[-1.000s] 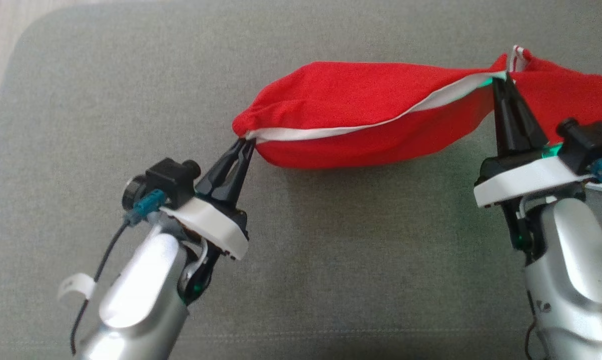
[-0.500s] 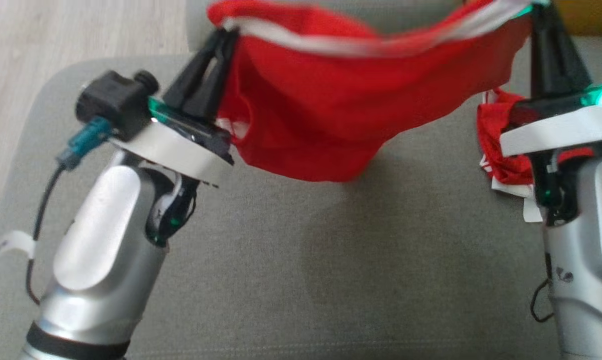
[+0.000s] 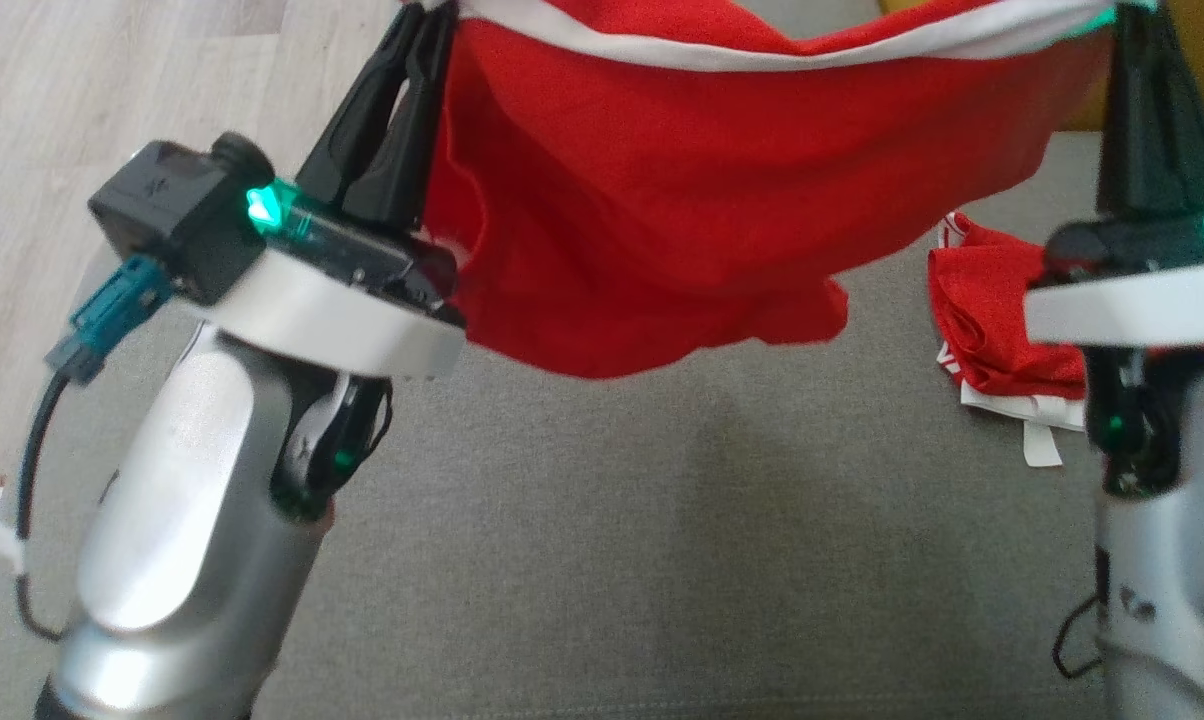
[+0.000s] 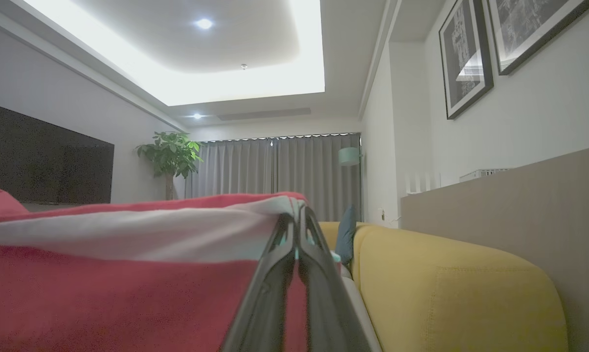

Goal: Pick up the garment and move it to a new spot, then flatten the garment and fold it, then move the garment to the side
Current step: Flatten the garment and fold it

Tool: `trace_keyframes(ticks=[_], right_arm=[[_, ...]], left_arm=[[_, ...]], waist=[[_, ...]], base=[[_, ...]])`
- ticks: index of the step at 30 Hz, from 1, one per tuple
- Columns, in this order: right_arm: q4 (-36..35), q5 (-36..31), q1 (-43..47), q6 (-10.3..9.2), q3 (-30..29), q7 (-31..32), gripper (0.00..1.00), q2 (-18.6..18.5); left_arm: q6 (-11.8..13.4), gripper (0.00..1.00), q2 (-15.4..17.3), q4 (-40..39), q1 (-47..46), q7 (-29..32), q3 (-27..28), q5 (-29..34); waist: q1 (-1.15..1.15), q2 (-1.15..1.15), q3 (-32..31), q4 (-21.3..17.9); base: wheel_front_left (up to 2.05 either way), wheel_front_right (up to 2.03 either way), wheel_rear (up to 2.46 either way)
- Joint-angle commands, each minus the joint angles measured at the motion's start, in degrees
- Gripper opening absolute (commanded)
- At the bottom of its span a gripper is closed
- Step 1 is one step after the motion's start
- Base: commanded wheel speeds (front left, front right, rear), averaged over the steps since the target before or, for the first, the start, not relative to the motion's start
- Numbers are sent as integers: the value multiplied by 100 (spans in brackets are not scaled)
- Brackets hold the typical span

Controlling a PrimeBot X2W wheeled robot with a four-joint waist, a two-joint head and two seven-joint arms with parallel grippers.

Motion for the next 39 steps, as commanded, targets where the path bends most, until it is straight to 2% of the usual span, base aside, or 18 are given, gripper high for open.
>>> trace_keyframes(ticks=[1,8,12,15,18,22,26,29,33,39], right_arm=[[-276,-45,-129,20,71,52,0,77],[-1125,-114,221,20,-11,527,0,116],[-1082,-49,-5,20,-39,806,0,120],[-762,148,-546,20,-37,979,0,121],[-111,396,-1422,20,-48,1059,0,121],[1141,124,-2960,20,38,817,0,122],[2378,-260,-4555,20,50,137,0,122],[3205,-381,-5407,20,-54,-408,0,122],[4271,-189,-5806,20,11,-886,0,122],[5326,89,-5551,20,479,-1148,0,122]], left_arm=[[30,0,210,-246,-205,46,271,-32],[150,0,436,-983,-120,473,421,-144],[54,0,533,-894,-348,720,400,-208],[-112,0,592,-552,-733,907,428,-350],[-317,0,704,19,-1376,998,499,-420],[-536,0,834,1014,-2540,875,500,-350],[-612,0,854,2135,-3876,405,548,-166],[-626,0,771,2925,-4616,-121,599,-50],[-651,0,549,3783,-4977,-648,609,-108],[-688,0,287,4398,-4638,-868,453,-178]], waist=[[0,0,-2,-3],[0,0,108,-70],[0,0,323,-137],[0,0,685,-214],[0,0,1151,-303],[0,0,1814,-389],[0,0,2394,-399],[0,0,2667,-368],[0,0,2918,-305],[0,0,3166,-169]], base=[[0,0,0],[0,0,0],[0,0,0],[0,0,0],[0,0,0],[0,0,0],[0,0,0],[0,0,0],[0,0,0],[0,0,0]])
